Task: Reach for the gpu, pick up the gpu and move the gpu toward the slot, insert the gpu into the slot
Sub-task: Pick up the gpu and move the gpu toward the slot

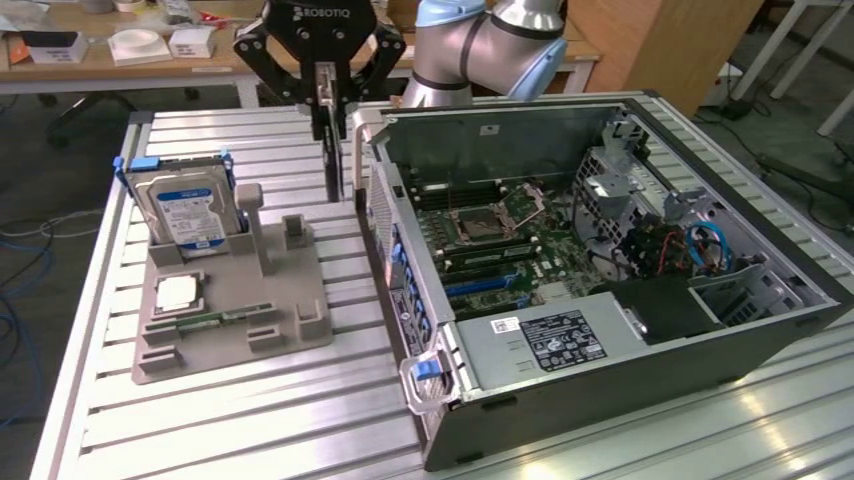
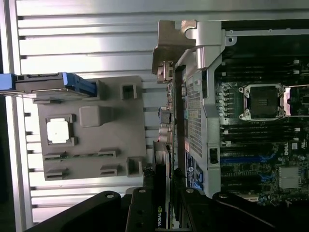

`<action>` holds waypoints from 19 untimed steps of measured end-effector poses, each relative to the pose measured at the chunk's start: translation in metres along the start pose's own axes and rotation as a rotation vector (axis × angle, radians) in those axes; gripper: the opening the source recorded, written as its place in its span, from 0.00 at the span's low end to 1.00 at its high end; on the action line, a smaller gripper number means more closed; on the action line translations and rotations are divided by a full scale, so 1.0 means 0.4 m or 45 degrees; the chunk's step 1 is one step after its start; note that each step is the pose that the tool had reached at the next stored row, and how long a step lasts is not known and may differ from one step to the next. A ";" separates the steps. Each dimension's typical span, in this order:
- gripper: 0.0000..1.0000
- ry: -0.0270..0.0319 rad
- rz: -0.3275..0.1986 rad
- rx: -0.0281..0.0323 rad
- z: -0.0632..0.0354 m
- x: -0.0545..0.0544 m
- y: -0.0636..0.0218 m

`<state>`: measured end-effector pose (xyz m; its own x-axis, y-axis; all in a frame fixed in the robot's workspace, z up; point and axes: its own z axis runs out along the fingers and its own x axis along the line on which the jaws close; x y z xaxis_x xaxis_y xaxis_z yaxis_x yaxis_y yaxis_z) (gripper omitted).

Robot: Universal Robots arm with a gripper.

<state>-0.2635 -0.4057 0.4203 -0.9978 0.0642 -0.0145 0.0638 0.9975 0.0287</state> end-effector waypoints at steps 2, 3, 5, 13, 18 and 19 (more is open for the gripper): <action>0.26 0.0003 0.002 -0.0050 0.000 -0.010 0.001; 0.26 0.0006 0.002 -0.0088 0.000 -0.016 0.001; 0.26 0.0011 0.003 -0.0169 0.000 -0.028 0.002; 0.26 0.0019 0.016 -0.0345 0.001 -0.057 0.004; 0.26 0.0012 0.026 -0.0333 0.002 -0.067 0.004; 0.26 0.0013 0.028 -0.0329 0.002 -0.070 0.004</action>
<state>-0.2353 -0.4058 0.4200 -0.9962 0.0859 -0.0126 0.0851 0.9949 0.0548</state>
